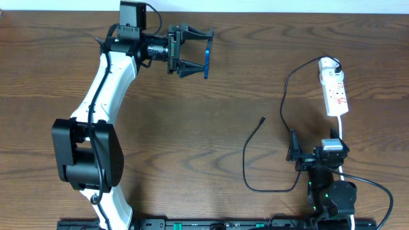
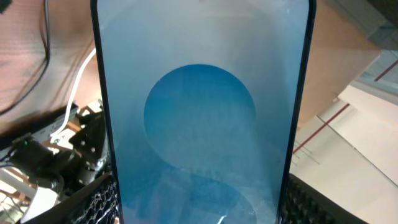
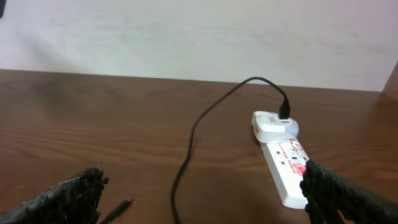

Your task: Plug charger to phone and switch on socket

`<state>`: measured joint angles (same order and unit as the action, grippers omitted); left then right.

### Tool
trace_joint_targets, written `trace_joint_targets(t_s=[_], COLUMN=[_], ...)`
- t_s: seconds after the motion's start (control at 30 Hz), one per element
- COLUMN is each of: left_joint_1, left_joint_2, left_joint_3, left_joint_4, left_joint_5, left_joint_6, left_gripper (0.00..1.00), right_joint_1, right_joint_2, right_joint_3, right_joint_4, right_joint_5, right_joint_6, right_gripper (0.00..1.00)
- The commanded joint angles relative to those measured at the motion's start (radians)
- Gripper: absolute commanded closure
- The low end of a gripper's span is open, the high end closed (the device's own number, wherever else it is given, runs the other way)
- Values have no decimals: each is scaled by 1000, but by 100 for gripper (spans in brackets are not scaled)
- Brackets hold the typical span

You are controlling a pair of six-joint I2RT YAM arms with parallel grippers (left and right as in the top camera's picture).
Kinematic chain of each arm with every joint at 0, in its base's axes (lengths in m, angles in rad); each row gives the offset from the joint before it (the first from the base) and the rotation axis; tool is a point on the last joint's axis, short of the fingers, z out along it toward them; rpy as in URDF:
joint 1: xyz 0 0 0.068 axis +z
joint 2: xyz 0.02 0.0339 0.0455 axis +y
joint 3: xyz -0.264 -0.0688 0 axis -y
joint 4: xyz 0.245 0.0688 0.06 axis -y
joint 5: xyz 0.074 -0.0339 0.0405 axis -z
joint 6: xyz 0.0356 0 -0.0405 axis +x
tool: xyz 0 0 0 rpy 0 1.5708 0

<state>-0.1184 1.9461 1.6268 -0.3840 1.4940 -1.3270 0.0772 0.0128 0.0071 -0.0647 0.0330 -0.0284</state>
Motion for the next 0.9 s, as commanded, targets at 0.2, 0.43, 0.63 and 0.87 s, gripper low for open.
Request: trace_joint_targets(t_s=[0.2, 0.43, 0.63, 0.87], left_joint_1=[3, 3, 3, 3], left_joint_2=[-14, -14, -14, -14], left_joint_3=[8, 8, 8, 8], left_joint_4=[8, 8, 8, 8], left_joint_5=[-10, -10, -10, -10], left_joint_6=[32, 31, 31, 27], left_gripper=[27, 27, 27, 28], right_joint_1=[5, 5, -1, -1], right_joint_2=[-4, -4, 47, 413], right_joint_3=[-2, 0, 166, 633], right_joint_4=[89, 421, 383, -106], right_joint_5=[-496, -601, -607, -644], right_joint_6=[505, 798, 735, 380], right_gripper=[1, 1, 1, 1])
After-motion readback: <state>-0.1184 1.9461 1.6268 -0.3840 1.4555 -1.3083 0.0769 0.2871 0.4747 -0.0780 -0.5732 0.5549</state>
